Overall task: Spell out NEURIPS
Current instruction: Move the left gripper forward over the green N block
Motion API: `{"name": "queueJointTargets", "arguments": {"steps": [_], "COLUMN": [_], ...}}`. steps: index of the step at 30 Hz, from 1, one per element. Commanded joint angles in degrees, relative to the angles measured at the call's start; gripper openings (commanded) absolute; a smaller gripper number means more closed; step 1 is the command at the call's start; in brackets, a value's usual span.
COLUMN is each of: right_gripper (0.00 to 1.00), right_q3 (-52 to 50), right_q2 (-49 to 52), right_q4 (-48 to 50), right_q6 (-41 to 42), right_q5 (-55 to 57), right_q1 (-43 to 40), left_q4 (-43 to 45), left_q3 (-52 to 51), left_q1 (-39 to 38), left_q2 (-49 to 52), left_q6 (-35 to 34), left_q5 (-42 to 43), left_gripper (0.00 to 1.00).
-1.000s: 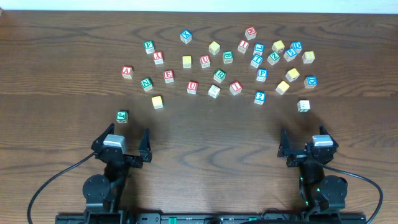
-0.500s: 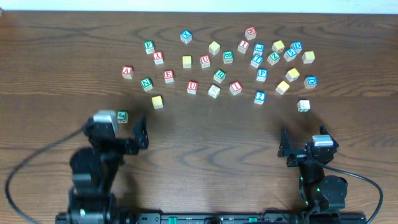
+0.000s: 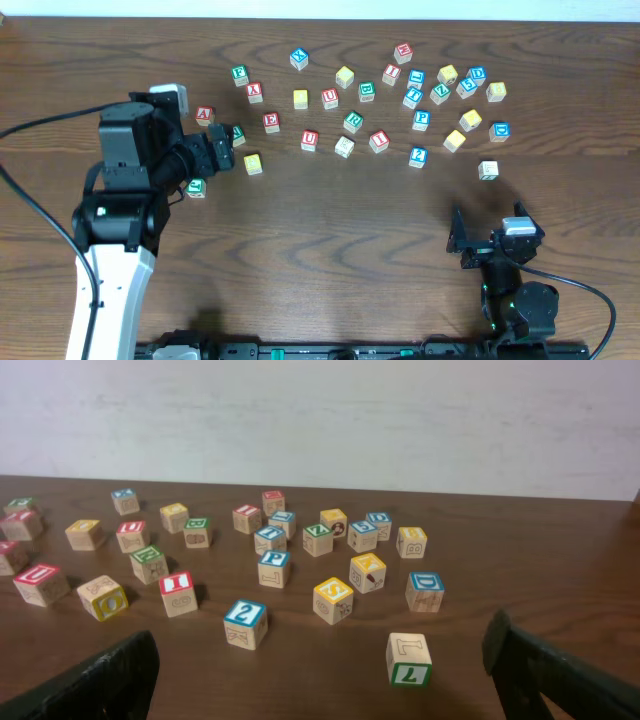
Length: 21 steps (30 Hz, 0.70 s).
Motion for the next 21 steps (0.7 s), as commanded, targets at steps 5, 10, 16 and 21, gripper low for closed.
{"name": "queueJointTargets", "arguments": {"steps": [5, 10, 16, 21], "right_gripper": [0.99, 0.99, 0.99, 0.99], "right_q3": [-0.1, -0.1, -0.1, -0.1], "right_q2": [-0.2, -0.2, -0.2, -0.2], "right_q4": [-0.3, -0.3, -0.3, -0.3], "right_q6": [0.8, 0.8, 0.8, 0.8], "right_q5": [0.0, 0.0, 0.0, 0.0], "right_q1": [-0.5, -0.5, -0.5, -0.5], "left_q4": [-1.4, -1.3, -0.9, -2.4], "left_q3": [1.5, 1.5, 1.5, 3.1], "left_q1": [0.1, 0.2, 0.2, 0.2], "left_q2": [1.0, 1.0, 1.0, 2.1], "left_q6": [-1.5, -1.3, -1.4, -1.4], "left_q5": [0.8, 0.7, 0.7, 0.7], "left_gripper": [0.98, 0.98, 0.98, 0.98]}}
